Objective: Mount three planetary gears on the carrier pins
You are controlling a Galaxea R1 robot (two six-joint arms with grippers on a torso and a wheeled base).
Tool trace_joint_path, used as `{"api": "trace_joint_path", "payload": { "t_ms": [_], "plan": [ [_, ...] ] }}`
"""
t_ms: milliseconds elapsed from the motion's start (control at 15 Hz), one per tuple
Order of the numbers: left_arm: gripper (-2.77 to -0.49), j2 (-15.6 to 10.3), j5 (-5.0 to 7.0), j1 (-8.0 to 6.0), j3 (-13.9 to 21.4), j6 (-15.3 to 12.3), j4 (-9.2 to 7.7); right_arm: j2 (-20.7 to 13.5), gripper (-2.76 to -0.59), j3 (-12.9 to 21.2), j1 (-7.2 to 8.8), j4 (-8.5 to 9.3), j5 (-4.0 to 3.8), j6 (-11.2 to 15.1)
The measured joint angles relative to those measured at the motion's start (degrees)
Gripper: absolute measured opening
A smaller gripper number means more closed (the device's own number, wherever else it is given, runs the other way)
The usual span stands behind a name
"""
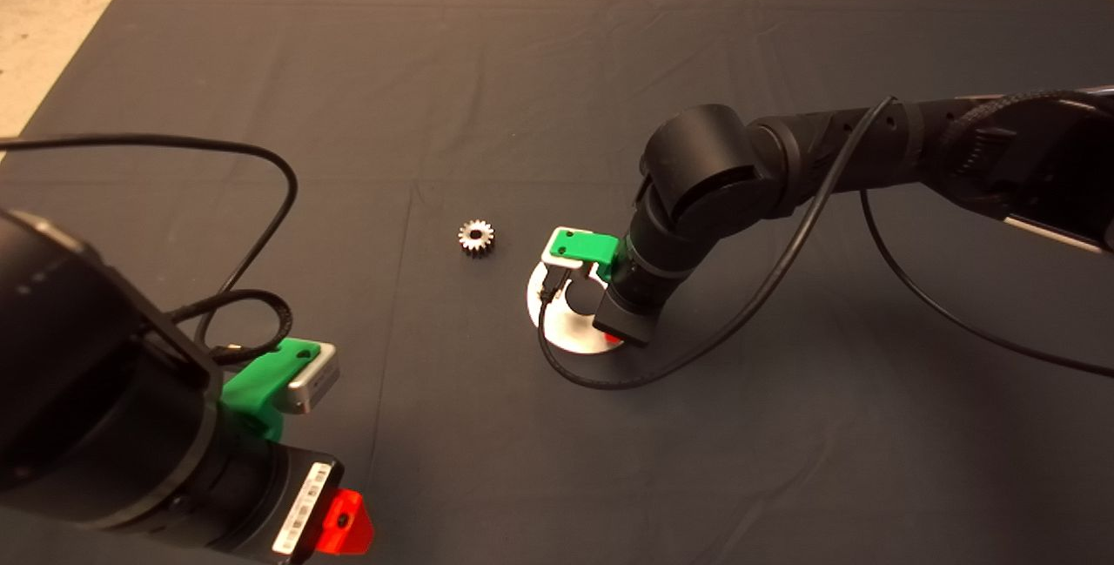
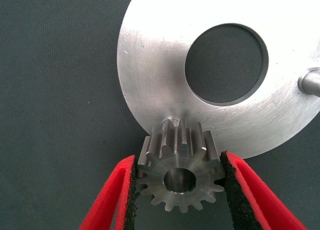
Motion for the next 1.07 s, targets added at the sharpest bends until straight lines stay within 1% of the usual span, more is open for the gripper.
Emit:
{"api": "trace_joint_path", "payload": {
  "t_ms": [600,1067],
  "plan": [
    [-0.51,0.0,-0.01,0.0,0.0,0.0,-0.02,0.1,-2.31,0.0,-0.01,0.0,0.0,0.0],
    [-0.51,0.0,0.01,0.0,0.0,0.0,0.0,1.0,-2.31,0.1,-0.01,0.0,-0.02,0.0]
  ]
}}
